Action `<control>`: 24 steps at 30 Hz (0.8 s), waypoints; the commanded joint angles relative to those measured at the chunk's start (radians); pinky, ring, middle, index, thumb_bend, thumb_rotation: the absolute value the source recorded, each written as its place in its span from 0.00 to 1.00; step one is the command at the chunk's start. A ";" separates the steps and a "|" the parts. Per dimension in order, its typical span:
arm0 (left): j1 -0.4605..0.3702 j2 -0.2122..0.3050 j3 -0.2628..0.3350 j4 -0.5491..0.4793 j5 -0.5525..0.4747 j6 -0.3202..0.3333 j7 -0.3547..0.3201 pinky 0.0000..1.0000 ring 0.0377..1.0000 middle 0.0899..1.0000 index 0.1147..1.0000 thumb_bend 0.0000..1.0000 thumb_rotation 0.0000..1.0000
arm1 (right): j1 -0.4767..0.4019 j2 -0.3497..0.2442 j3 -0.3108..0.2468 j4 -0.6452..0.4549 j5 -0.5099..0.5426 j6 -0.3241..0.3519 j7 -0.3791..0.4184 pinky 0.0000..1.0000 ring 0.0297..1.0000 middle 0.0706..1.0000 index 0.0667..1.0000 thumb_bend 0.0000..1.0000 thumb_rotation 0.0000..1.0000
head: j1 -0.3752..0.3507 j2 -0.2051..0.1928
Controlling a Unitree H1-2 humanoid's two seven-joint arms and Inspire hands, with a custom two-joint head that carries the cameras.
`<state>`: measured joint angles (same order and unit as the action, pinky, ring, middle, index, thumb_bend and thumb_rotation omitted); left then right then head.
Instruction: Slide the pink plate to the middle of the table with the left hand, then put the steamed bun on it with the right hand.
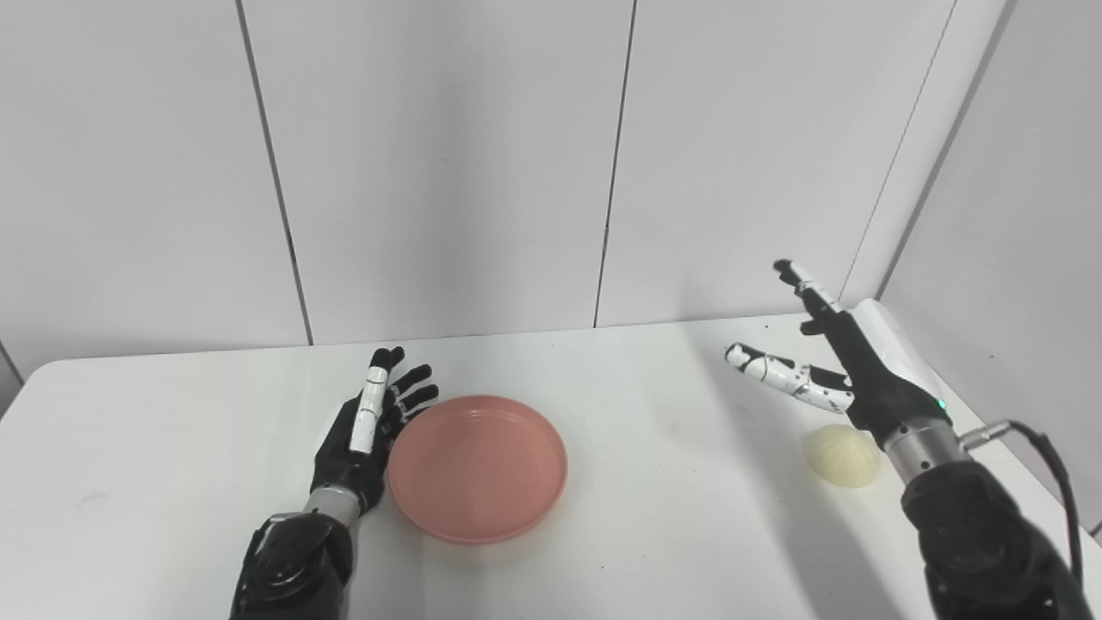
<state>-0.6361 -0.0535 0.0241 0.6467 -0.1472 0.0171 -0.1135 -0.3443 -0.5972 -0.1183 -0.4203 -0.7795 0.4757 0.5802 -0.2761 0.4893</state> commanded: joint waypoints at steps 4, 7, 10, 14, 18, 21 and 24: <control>-0.013 -0.006 -0.002 0.004 0.006 0.008 0.004 0.78 0.81 0.84 0.93 0.74 0.92 | -0.081 -0.017 0.011 0.049 -0.176 -0.006 0.143 0.73 0.90 0.89 0.83 0.94 0.43 | 0.002 0.002; -0.012 -0.006 -0.001 0.002 0.005 0.015 0.005 0.77 0.80 0.84 0.93 0.74 0.92 | -0.101 -0.029 0.029 0.111 -0.220 -0.006 0.175 0.68 0.89 0.90 0.84 0.99 0.38 | -0.002 0.002; -0.014 -0.005 0.000 0.009 0.005 0.011 0.003 0.77 0.80 0.84 0.93 0.74 0.91 | -0.118 -0.037 0.041 0.164 -0.246 -0.006 0.204 0.66 0.89 0.91 0.85 1.00 0.36 | -0.004 0.001; -0.015 -0.005 0.002 0.014 0.002 0.013 0.001 0.77 0.80 0.84 0.93 0.74 0.91 | -0.139 -0.059 0.058 0.217 -0.247 -0.007 0.224 0.62 0.87 0.91 0.85 1.00 0.29 | -0.004 0.002; -0.014 -0.006 0.000 0.013 0.002 0.016 -0.004 0.77 0.80 0.84 0.93 0.73 0.91 | -0.157 -0.111 0.096 0.266 -0.228 -0.010 0.239 0.62 0.85 0.90 0.85 1.00 0.30 | -0.007 0.002; -0.014 -0.006 -0.001 0.014 0.003 0.014 -0.004 0.77 0.80 0.84 0.93 0.73 0.91 | -0.169 -0.142 0.125 0.301 -0.215 -0.010 0.248 0.63 0.84 0.91 0.85 1.00 0.35 | -0.007 0.000; -0.016 -0.007 -0.001 0.020 0.003 0.012 -0.003 0.76 0.80 0.84 0.93 0.72 0.90 | -0.182 -0.159 0.145 0.335 -0.220 -0.007 0.269 0.63 0.83 0.91 0.85 1.00 0.37 | -0.003 0.000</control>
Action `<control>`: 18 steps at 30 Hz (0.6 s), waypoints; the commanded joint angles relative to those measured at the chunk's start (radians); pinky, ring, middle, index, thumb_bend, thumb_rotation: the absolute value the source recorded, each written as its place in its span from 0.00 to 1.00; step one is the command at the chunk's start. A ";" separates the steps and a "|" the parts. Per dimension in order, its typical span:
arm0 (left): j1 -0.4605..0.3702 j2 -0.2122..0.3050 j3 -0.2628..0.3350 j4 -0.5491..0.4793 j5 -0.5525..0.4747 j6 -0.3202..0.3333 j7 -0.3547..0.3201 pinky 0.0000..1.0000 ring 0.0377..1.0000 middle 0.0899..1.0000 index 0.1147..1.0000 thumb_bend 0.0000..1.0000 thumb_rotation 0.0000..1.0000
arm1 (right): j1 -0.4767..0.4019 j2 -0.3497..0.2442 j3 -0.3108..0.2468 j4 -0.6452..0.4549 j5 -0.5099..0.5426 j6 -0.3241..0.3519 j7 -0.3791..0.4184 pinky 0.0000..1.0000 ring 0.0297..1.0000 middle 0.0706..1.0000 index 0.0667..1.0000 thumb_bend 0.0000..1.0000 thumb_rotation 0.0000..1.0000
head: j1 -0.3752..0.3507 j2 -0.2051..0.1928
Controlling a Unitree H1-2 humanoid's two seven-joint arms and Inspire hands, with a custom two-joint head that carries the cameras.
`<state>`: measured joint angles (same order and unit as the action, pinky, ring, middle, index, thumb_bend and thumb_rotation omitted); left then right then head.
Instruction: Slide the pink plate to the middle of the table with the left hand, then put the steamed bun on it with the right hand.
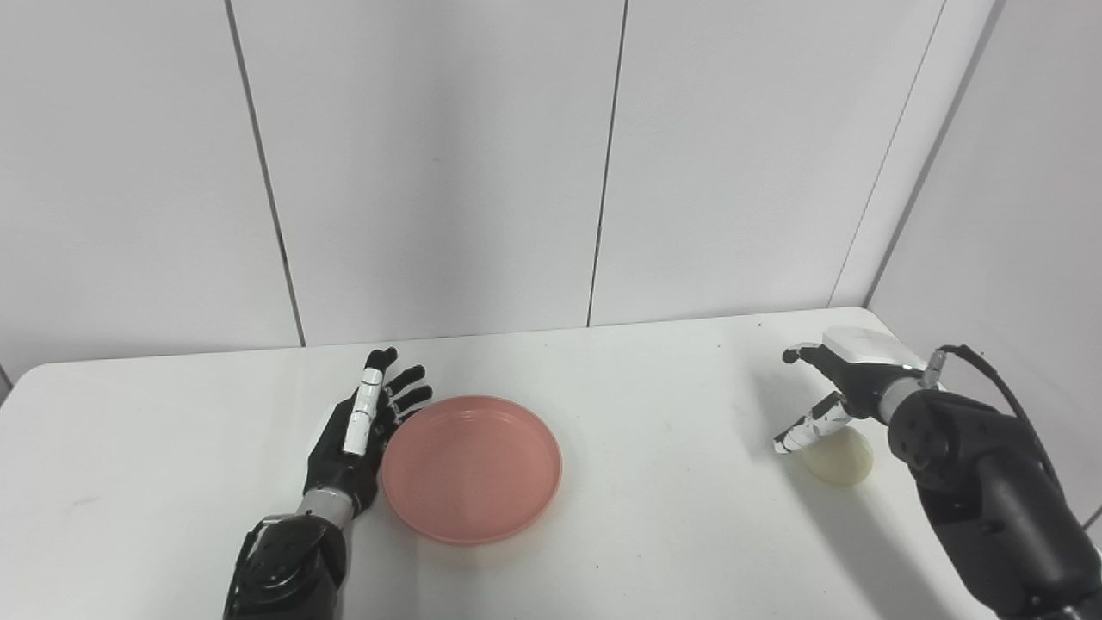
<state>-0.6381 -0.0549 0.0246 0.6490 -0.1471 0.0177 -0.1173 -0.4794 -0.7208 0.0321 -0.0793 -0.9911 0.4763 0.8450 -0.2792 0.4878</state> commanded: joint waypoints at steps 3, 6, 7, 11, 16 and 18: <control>-0.013 -0.006 -0.002 0.015 0.002 0.016 0.000 0.76 0.80 0.84 0.93 0.72 0.90 | -0.052 -0.034 -0.017 0.027 0.008 -0.007 0.035 0.58 0.78 0.92 0.86 1.00 0.35 | -0.002 0.001; -0.013 -0.005 -0.001 0.017 0.002 0.013 -0.001 0.76 0.80 0.84 0.93 0.72 0.90 | -0.051 -0.049 -0.008 0.052 0.013 -0.007 0.056 0.57 0.77 0.93 0.87 1.00 0.35 | -0.002 0.001; -0.012 -0.003 -0.003 0.015 0.003 0.012 -0.004 0.76 0.80 0.84 0.93 0.72 0.90 | -0.051 -0.051 -0.009 0.058 0.000 -0.007 0.069 0.57 0.77 0.93 0.87 1.00 0.36 | -0.003 0.001; -0.010 -0.001 -0.003 0.009 0.001 0.017 -0.010 0.77 0.81 0.84 0.93 0.72 0.91 | -0.048 -0.050 -0.024 0.067 -0.019 -0.007 0.105 0.61 0.79 0.86 0.86 1.00 0.37 | -0.004 0.005; -0.008 0.000 -0.003 0.006 0.003 0.020 -0.007 0.77 0.81 0.84 0.93 0.72 0.90 | -0.041 -0.045 -0.045 0.060 -0.025 -0.007 0.137 0.48 0.63 0.71 0.85 1.00 0.37 | -0.004 0.009; -0.005 0.000 -0.003 -0.007 0.003 0.029 -0.005 0.77 0.80 0.84 0.93 0.72 0.90 | -0.036 -0.040 -0.052 0.062 -0.027 -0.007 0.138 0.50 0.65 0.71 0.85 1.00 0.37 | -0.003 0.011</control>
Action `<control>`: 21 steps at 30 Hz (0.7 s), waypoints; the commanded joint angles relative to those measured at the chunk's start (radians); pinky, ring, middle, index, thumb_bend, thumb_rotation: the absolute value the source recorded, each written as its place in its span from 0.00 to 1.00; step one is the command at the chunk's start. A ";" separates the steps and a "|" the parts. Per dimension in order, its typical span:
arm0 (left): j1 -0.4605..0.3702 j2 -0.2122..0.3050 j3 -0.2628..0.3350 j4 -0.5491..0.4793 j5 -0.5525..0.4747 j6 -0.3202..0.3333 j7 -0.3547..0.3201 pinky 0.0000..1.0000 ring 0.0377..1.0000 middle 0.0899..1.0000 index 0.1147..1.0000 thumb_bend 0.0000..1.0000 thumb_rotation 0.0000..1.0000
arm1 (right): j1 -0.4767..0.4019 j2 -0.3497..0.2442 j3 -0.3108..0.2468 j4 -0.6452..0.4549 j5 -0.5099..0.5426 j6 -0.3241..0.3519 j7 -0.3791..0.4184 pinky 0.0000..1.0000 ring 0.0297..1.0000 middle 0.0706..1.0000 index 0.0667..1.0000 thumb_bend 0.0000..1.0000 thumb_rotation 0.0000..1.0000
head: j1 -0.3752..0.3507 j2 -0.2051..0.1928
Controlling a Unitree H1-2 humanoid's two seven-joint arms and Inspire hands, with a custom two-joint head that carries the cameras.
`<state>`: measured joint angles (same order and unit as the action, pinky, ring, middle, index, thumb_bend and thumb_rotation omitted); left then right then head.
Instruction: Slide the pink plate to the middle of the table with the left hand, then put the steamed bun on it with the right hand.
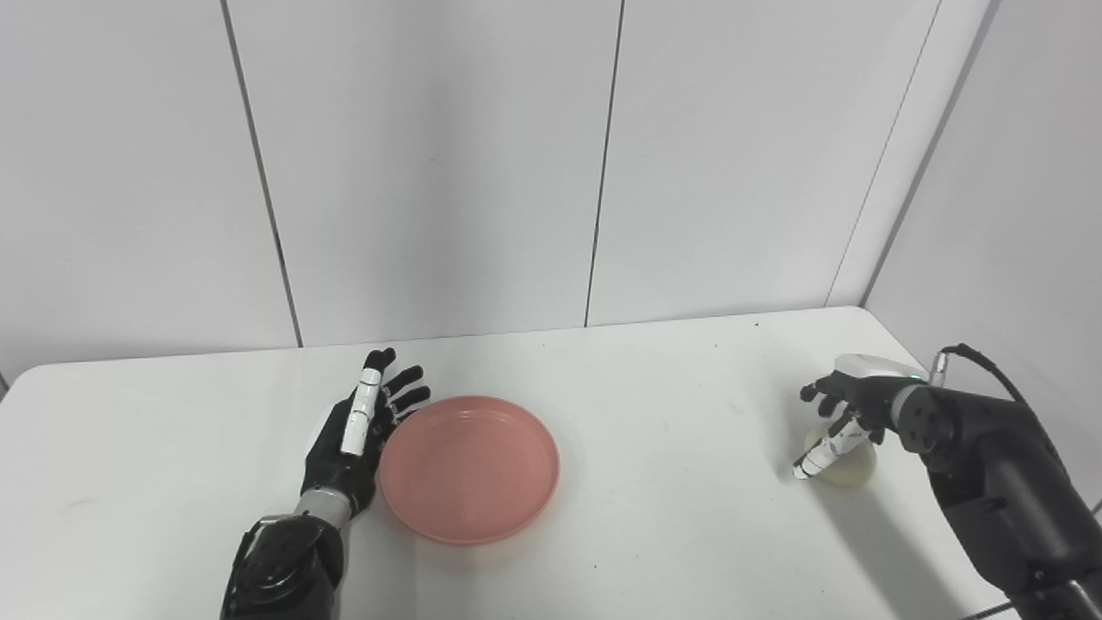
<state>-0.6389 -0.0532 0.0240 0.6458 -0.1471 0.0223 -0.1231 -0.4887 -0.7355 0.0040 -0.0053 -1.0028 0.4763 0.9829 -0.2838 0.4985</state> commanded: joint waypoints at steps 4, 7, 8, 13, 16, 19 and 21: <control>-0.004 0.001 -0.002 -0.004 0.003 0.026 -0.002 0.76 0.80 0.84 0.93 0.73 0.91 | -0.017 -0.009 -0.043 -0.006 -0.013 -0.007 -0.006 0.38 0.46 0.55 0.85 1.00 0.35 | 0.003 0.003; -0.004 0.002 -0.002 -0.005 0.002 0.027 -0.003 0.76 0.80 0.83 0.93 0.74 0.90 | -0.013 -0.004 -0.040 0.009 -0.015 -0.007 -0.025 0.35 0.43 0.54 0.85 1.00 0.35 | 0.002 0.005; -0.004 0.002 -0.002 -0.006 0.002 0.028 -0.003 0.76 0.80 0.84 0.93 0.73 0.91 | -0.012 -0.004 -0.038 0.015 -0.016 -0.007 -0.030 0.35 0.43 0.54 0.85 1.00 0.36 | 0.002 0.006; -0.002 0.002 -0.002 -0.009 0.002 0.025 -0.004 0.76 0.80 0.84 0.93 0.73 0.91 | -0.017 -0.009 -0.026 0.044 -0.008 -0.007 -0.033 0.36 0.44 0.53 0.85 1.00 0.36 | 0.003 0.009; 0.000 0.000 -0.002 -0.018 0.001 0.033 -0.003 0.76 0.80 0.84 0.93 0.74 0.90 | -0.013 -0.012 -0.022 0.050 -0.004 -0.007 -0.036 0.37 0.45 0.54 0.84 1.00 0.37 | 0.003 0.012; 0.001 0.001 -0.002 -0.021 0.001 0.035 -0.004 0.76 0.80 0.84 0.93 0.74 0.91 | -0.006 -0.012 -0.022 0.049 -0.001 -0.007 -0.039 0.36 0.43 0.52 0.83 1.00 0.36 | 0.002 0.013; 0.000 0.002 -0.002 -0.021 0.000 0.035 -0.005 0.76 0.80 0.83 0.92 0.74 0.91 | -0.003 -0.011 -0.023 0.046 -0.004 -0.007 -0.037 0.35 0.42 0.51 0.82 1.00 0.35 | 0.001 0.014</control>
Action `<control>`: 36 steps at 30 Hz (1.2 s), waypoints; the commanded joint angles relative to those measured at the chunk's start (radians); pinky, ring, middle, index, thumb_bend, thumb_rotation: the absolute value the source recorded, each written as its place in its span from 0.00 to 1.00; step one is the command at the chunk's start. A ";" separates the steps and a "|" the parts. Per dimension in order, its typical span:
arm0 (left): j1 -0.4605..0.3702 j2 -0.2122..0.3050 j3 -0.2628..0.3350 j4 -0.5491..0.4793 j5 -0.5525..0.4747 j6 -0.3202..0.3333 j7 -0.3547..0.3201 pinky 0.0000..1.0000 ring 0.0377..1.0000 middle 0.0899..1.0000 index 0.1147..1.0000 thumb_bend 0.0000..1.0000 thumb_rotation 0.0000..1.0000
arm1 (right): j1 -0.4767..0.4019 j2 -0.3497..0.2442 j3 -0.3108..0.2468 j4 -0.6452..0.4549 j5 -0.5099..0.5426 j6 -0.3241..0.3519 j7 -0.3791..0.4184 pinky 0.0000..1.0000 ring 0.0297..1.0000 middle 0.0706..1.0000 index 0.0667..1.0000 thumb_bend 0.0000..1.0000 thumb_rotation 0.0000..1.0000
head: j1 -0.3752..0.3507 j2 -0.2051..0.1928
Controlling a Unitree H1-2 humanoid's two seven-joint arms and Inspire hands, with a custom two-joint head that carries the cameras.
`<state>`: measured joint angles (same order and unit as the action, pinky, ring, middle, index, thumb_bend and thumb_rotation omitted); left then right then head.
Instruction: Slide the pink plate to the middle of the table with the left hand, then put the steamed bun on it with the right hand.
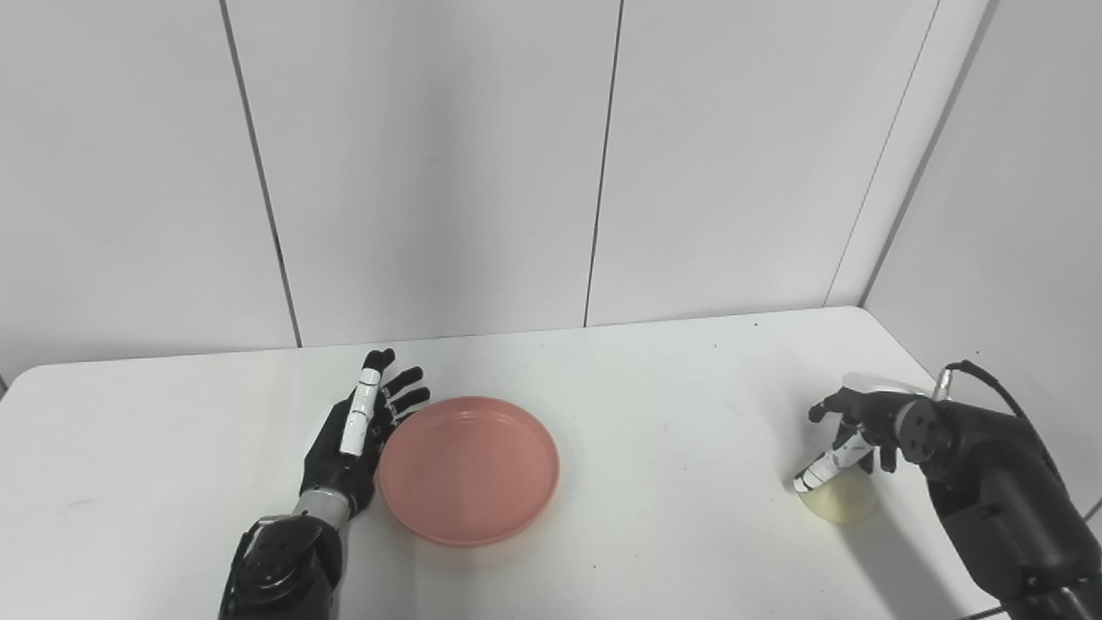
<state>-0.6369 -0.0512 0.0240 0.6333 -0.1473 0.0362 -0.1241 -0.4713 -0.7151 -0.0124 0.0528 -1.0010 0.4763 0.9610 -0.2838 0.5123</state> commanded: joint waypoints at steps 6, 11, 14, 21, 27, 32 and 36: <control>-0.001 0.001 -0.002 -0.011 0.000 0.026 -0.007 0.76 0.80 0.84 0.92 0.74 0.91 | 0.008 -0.024 -0.020 -0.060 -0.040 -0.007 -0.010 0.45 0.60 0.69 0.82 1.00 0.32 | 0.000 -0.001; 0.000 0.000 -0.001 -0.013 -0.001 0.032 -0.008 0.76 0.80 0.84 0.92 0.73 0.90 | 0.047 -0.030 -0.020 -0.116 -0.058 -0.007 -0.031 0.70 0.87 0.94 0.83 1.00 0.37 | 0.001 0.000; -0.003 0.001 0.001 -0.003 -0.002 0.030 -0.010 0.76 0.80 0.83 0.91 0.74 0.89 | 0.062 -0.030 -0.035 -0.161 -0.055 -0.007 -0.032 0.67 0.81 0.89 0.83 1.00 0.39 | -0.001 0.000; -0.005 -0.002 0.000 -0.002 -0.001 0.035 -0.007 0.76 0.80 0.83 0.90 0.74 0.89 | 0.082 -0.033 -0.082 -0.283 -0.059 -0.007 0.008 0.69 0.84 0.92 0.84 1.00 0.44 | 0.000 -0.002; -0.006 -0.001 -0.002 0.000 -0.001 0.036 -0.011 0.76 0.80 0.84 0.91 0.74 0.89 | 0.083 -0.041 -0.104 -0.344 -0.054 -0.007 0.025 0.70 0.86 0.91 0.84 1.00 0.47 | 0.001 -0.004; -0.008 0.001 -0.002 0.003 -0.003 0.033 -0.016 0.76 0.80 0.84 0.90 0.73 0.90 | 0.079 -0.042 -0.111 -0.378 -0.061 -0.007 0.048 0.71 0.87 0.92 0.83 1.00 0.46 | -0.002 -0.004; -0.008 0.003 -0.004 0.008 -0.001 0.025 -0.023 0.75 0.80 0.84 0.91 0.74 0.90 | 0.085 -0.038 -0.119 -0.384 -0.049 -0.007 0.047 0.71 0.86 0.90 0.83 1.00 0.47 | 0.000 -0.002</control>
<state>-0.6353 -0.0493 0.0237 0.6292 -0.1481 0.0529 -0.1400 -0.3635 -0.7186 -0.1088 -0.2977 -1.0470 0.4763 1.0132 -0.2838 0.5077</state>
